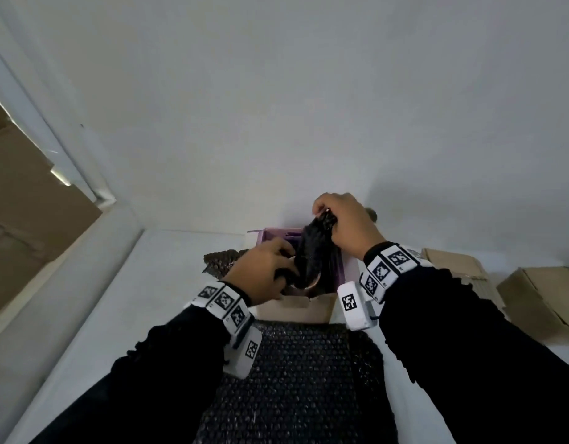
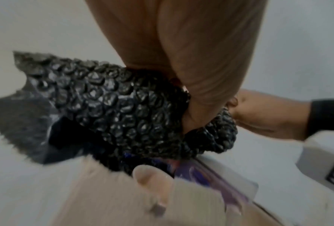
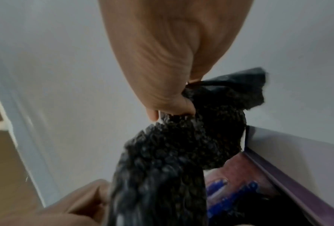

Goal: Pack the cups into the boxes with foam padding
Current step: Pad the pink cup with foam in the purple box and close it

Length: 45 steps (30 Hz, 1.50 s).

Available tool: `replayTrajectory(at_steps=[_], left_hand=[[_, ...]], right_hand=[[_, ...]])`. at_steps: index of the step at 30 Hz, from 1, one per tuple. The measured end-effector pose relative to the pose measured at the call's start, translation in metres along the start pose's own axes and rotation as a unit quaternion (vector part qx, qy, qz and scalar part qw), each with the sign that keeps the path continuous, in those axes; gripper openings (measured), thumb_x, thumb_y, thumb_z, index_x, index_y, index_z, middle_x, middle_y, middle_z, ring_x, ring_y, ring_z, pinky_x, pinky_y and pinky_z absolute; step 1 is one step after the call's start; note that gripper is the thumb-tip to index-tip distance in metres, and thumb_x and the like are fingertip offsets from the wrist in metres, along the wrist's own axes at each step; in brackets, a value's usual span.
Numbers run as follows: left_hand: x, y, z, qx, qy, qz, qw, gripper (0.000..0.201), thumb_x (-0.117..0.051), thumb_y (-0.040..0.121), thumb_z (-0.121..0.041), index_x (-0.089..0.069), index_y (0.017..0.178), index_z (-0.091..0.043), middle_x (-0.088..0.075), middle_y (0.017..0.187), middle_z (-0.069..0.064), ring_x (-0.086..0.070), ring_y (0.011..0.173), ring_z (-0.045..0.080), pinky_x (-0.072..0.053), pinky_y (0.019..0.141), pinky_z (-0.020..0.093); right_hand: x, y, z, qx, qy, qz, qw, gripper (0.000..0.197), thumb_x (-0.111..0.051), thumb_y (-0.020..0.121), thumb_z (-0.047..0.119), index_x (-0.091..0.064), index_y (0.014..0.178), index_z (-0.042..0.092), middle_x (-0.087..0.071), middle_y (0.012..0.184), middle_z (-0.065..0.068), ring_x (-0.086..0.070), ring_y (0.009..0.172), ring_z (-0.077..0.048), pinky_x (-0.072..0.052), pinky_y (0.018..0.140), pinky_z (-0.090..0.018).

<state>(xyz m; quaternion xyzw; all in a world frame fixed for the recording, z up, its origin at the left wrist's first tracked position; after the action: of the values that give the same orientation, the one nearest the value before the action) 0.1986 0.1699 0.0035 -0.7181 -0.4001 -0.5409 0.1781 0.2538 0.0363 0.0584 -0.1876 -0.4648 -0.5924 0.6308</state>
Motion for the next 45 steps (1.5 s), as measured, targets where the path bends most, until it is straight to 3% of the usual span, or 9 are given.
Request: replayTrajectory(at_steps=[5, 11, 17, 21, 27, 35, 39, 41, 45], left_hand=[[-0.053, -0.003, 0.004, 0.033, 0.003, 0.129, 0.991, 0.030, -0.051, 0.076, -0.016, -0.069, 0.099, -0.022, -0.071, 0.096, 0.001, -0.064, 0.090, 0.023, -0.050, 0.082, 0.034], [-0.069, -0.002, 0.008, 0.034, 0.024, 0.151, 0.988, 0.049, -0.049, 0.085, -0.015, -0.049, 0.133, -0.026, -0.061, 0.109, 0.007, -0.056, 0.100, 0.027, -0.041, 0.082, 0.035], [-0.086, -0.005, 0.011, 0.014, 0.065, 0.122, 0.990, 0.064, -0.017, 0.084, -0.056, -0.069, 0.112, -0.028, -0.055, 0.122, -0.004, -0.045, 0.111, 0.019, -0.031, 0.082, 0.032], [-0.089, -0.001, 0.010, 0.016, 0.059, 0.111, 0.992, 0.056, -0.025, 0.092, -0.055, -0.072, 0.102, -0.027, -0.057, 0.122, -0.009, -0.044, 0.116, 0.016, -0.032, 0.082, 0.032], [-0.093, -0.001, 0.017, 0.057, 0.062, 0.122, 0.989, 0.039, -0.038, 0.095, -0.053, -0.050, 0.116, -0.023, -0.060, 0.114, 0.000, -0.055, 0.104, 0.022, -0.038, 0.087, 0.037], [-0.092, 0.000, 0.027, 0.075, 0.108, 0.083, 0.988, 0.063, -0.022, 0.087, -0.068, -0.042, 0.131, -0.028, -0.063, 0.111, -0.003, -0.061, 0.095, 0.020, -0.042, 0.077, 0.033], [-0.090, 0.000, 0.025, 0.071, 0.099, 0.086, 0.989, 0.048, -0.033, 0.092, -0.063, -0.048, 0.120, -0.027, -0.063, 0.110, -0.001, -0.060, 0.095, 0.023, -0.037, 0.075, 0.032], [-0.090, -0.001, 0.025, 0.066, 0.095, 0.088, 0.989, 0.046, -0.032, 0.092, -0.062, -0.049, 0.116, -0.027, -0.062, 0.110, -0.001, -0.060, 0.095, 0.023, -0.036, 0.075, 0.031], [-0.088, 0.000, 0.022, 0.051, 0.082, 0.089, 0.991, 0.047, -0.036, 0.094, -0.059, -0.052, 0.125, -0.028, -0.061, 0.118, -0.003, -0.055, 0.108, 0.021, -0.038, 0.085, 0.033]], right_hand=[[-0.059, -0.008, -0.001, 0.079, -0.104, 0.126, 0.983, 0.036, -0.057, 0.067, -0.014, -0.067, 0.073, 0.019, -0.057, 0.099, 0.003, -0.046, 0.094, -0.020, -0.040, 0.080, -0.035], [-0.097, -0.026, -0.024, 0.080, -0.201, 0.227, 0.950, 0.021, -0.050, 0.080, -0.002, -0.054, 0.091, 0.016, -0.059, 0.097, -0.004, -0.055, 0.092, -0.027, -0.040, 0.075, -0.036], [-0.100, -0.023, -0.034, 0.050, -0.260, 0.260, 0.929, 0.013, -0.057, 0.075, 0.031, -0.065, 0.084, 0.028, -0.058, 0.097, 0.001, -0.045, 0.107, -0.022, -0.032, 0.088, -0.035], [-0.089, -0.020, -0.033, 0.034, -0.275, 0.169, 0.946, 0.043, -0.052, 0.072, 0.066, -0.060, 0.067, 0.024, -0.051, 0.108, 0.003, -0.039, 0.110, -0.025, -0.037, 0.090, -0.042], [-0.108, -0.029, -0.035, 0.035, -0.307, 0.202, 0.929, 0.041, -0.060, 0.074, 0.035, -0.052, 0.114, 0.027, -0.058, 0.106, -0.004, -0.050, 0.104, -0.027, -0.035, 0.092, -0.039], [-0.105, -0.038, -0.039, 0.051, -0.351, 0.214, 0.910, 0.029, -0.047, 0.077, 0.039, -0.069, 0.084, 0.021, -0.067, 0.083, 0.001, -0.050, 0.098, -0.023, -0.031, 0.090, -0.037], [-0.124, -0.042, -0.034, 0.059, -0.366, 0.302, 0.878, 0.018, -0.049, 0.087, 0.026, -0.063, 0.078, 0.021, -0.069, 0.087, 0.000, -0.059, 0.094, -0.021, -0.032, 0.087, -0.033], [-0.120, -0.038, -0.026, 0.064, -0.336, 0.271, 0.900, 0.009, -0.056, 0.082, 0.022, -0.063, 0.083, 0.017, -0.067, 0.092, -0.005, -0.060, 0.095, -0.026, -0.037, 0.081, -0.033], [-0.088, -0.035, -0.044, -0.013, -0.357, 0.133, 0.925, 0.074, -0.069, 0.052, 0.045, -0.051, 0.118, 0.019, -0.049, 0.121, -0.012, -0.044, 0.108, -0.034, -0.035, 0.086, -0.044]])
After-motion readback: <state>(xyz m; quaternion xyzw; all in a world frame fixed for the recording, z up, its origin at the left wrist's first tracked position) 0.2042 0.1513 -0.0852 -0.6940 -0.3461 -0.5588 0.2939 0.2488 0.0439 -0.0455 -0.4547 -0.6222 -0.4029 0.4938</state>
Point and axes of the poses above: each hand's wrist, its own y-axis towards the middle knuckle, its own x-axis out of the back of the hand, z = x × y, the point moved 10 cm from there along y, towards the middle knuckle
